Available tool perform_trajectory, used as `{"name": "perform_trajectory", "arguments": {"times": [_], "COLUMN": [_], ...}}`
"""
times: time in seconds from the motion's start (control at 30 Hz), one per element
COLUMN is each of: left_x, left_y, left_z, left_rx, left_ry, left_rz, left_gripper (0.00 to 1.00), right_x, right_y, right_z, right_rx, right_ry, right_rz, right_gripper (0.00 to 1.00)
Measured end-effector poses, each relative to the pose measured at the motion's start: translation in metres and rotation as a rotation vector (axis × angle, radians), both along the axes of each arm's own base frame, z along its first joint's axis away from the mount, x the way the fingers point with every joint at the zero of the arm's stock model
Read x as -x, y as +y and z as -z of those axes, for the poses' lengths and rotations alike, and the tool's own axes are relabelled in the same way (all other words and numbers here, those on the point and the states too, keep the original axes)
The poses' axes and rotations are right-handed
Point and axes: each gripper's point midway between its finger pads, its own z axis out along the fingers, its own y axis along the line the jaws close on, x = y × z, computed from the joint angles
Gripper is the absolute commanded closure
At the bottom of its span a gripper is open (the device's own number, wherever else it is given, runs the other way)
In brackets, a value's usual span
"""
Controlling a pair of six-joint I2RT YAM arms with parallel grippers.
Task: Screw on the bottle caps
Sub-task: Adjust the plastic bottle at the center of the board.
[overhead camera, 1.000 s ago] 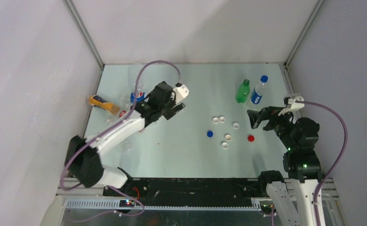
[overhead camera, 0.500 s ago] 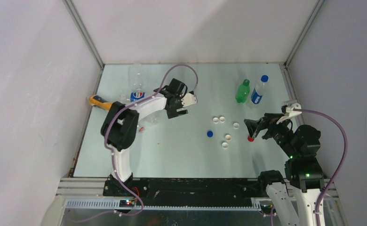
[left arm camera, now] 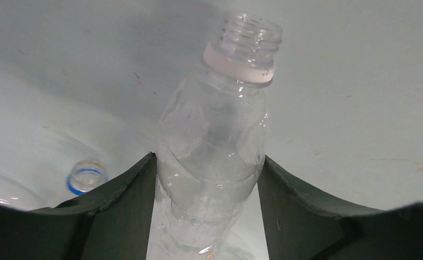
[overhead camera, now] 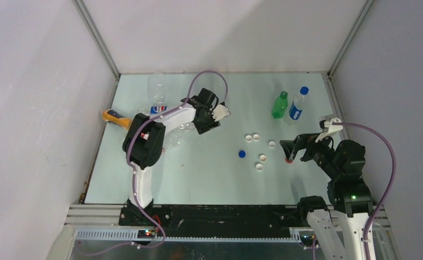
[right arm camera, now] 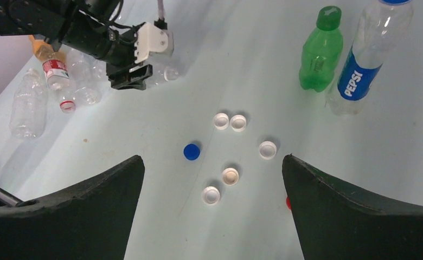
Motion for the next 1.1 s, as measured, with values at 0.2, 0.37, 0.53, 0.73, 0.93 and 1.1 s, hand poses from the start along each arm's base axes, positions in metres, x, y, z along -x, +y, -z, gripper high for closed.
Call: {"name": "perform_trajectory", "arguments": {"times": [0.2,0.37,0.53,0.73,0.93,1.1], "left_x": [0.034,0.080,0.109,0.130,0.138,0.139], "left_y": [-0.020,-0.029,-0.028,-0.020,-0.012,-0.012], "left_z": [-0.006,-0.004,-0.004,-0.003,-0.028,-0.068], "left_rx": [0.132,0.210,0.272,0.338,0.433,0.566], "left_ry": [0.067,0.137,0.181,0.192,0.127,0.040], "left_rz": [-0.155,-0.310,-0.449,-0.552,-0.579,-0.558], "left_gripper": [0.41,0.36,0.25,0.11,0.00,0.00], "right_x": [-0.006,-0.003,0.006,0.010,0.011,0.007], "right_y": [0.010,0.028,0.042,0.043,0.045,0.051], "right_z": [0.018,0.049,0.090,0.137,0.185,0.211], "right_rx": [-0.021,-0.011,0.045,0.057,0.059,0.034], "right_ry": [0.109,0.280,0.478,0.623,0.733,0.770], "right_rz": [-0.023,-0.024,0.071,0.243,0.346,0.385], "right_gripper": [0.04,0.04,0.16,0.33,0.48,0.54]}}
